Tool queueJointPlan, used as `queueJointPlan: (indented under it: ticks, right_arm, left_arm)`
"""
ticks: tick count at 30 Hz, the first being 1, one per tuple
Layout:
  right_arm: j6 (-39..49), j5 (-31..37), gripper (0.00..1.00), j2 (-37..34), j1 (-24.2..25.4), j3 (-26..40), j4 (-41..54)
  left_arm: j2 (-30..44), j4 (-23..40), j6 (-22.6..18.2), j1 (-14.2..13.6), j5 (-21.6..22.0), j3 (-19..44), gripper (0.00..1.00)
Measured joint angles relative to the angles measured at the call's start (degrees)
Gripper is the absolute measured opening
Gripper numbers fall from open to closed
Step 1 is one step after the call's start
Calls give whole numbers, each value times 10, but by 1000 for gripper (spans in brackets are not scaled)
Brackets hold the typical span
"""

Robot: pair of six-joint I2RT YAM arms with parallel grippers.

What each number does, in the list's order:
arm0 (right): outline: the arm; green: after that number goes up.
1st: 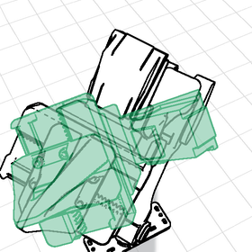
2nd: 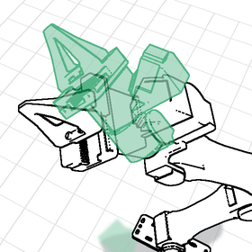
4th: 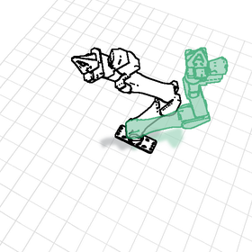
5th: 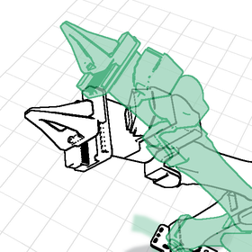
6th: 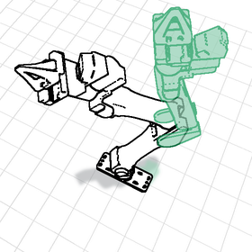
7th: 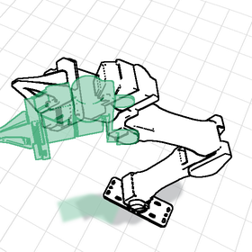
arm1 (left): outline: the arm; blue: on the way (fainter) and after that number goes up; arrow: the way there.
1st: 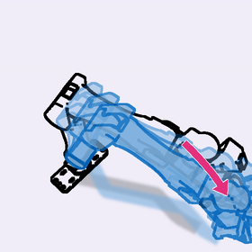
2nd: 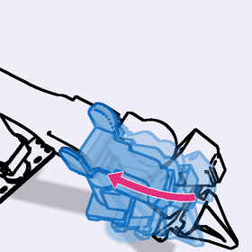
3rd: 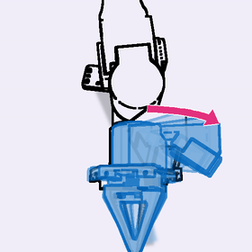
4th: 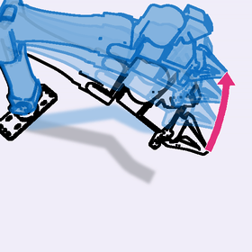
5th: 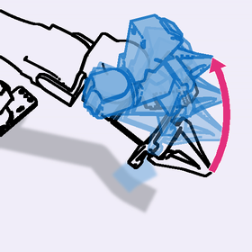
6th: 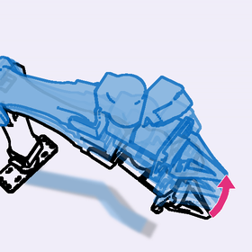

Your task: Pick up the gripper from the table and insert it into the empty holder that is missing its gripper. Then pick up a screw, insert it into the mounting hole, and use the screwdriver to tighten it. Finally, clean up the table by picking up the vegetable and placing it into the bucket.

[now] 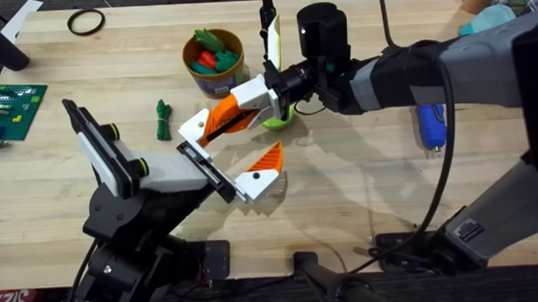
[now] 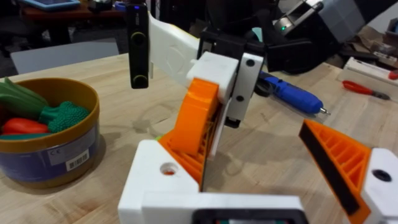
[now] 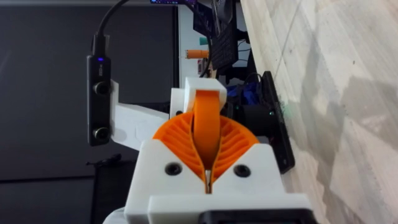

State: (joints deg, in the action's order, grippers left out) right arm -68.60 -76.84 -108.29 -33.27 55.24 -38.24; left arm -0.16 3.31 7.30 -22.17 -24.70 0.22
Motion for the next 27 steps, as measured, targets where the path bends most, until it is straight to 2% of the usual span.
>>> queueJointPlan:
  ticks: [9, 20, 27]
  right_arm:
    - [5, -6, 7, 0, 1, 0, 5]
    - [61, -8, 8, 0, 2, 0, 7]
    - [67, -15, 8, 0, 5, 0, 10]
  left_arm:
    - [1, -1, 5, 0, 3, 1, 986]
    - [1, -1, 5, 0, 0, 1, 986]
    - [1, -1, 5, 3, -20, 1, 986]
